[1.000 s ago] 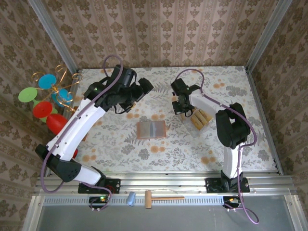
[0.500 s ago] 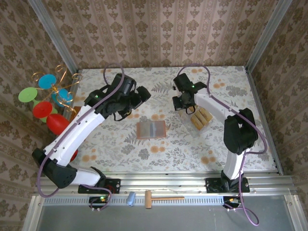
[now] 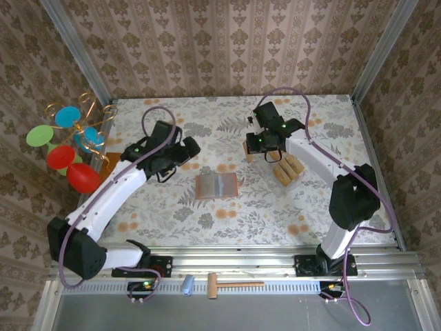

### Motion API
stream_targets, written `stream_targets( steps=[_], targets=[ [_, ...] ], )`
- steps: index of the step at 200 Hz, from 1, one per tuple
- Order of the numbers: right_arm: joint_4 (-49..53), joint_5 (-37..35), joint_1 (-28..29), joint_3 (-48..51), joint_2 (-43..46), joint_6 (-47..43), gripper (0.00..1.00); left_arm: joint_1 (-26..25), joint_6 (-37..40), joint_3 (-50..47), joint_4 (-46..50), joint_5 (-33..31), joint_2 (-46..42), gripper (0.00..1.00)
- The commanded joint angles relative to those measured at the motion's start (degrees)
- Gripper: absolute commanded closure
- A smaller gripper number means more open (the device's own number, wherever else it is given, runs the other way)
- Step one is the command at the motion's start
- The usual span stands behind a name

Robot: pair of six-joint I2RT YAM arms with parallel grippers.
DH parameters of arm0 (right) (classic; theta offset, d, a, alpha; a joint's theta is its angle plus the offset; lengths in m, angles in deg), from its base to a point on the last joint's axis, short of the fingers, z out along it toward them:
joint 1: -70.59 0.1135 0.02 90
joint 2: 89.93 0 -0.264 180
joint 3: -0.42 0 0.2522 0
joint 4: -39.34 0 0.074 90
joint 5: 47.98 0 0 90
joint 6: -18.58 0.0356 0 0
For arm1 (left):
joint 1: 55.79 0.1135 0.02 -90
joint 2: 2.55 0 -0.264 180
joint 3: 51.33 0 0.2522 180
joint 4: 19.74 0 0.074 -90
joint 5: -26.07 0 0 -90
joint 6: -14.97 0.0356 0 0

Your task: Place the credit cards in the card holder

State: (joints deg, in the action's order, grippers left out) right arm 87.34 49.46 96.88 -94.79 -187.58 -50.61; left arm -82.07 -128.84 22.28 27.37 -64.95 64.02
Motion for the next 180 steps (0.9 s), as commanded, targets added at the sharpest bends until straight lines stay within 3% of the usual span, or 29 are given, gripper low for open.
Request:
stream_targets(
  steps=[1,29,95,180],
  targets=[
    [-4.4,2.8,1.7,2.6,2.2,4.1,1.00,3.1,5.2,-5.6,-13.2,5.2,-4.9,0.00],
    [-10.8,3.9,3.6,6.2,2.2,8.3,1.00,4.1,11.2,-4.8,-10.8,5.8,-4.6,0.00],
    [-23.1,3.4,8.8,12.6,-0.2,17.0,1.00,3.3,24.4,-4.0,-6.3,7.5,5.5,0.00],
    [-30.9,4.5,11.8,19.5,-2.6,21.4,1.00,-6.6,33.0,-4.7,-5.8,-1.4,17.2,0.00]
  ],
)
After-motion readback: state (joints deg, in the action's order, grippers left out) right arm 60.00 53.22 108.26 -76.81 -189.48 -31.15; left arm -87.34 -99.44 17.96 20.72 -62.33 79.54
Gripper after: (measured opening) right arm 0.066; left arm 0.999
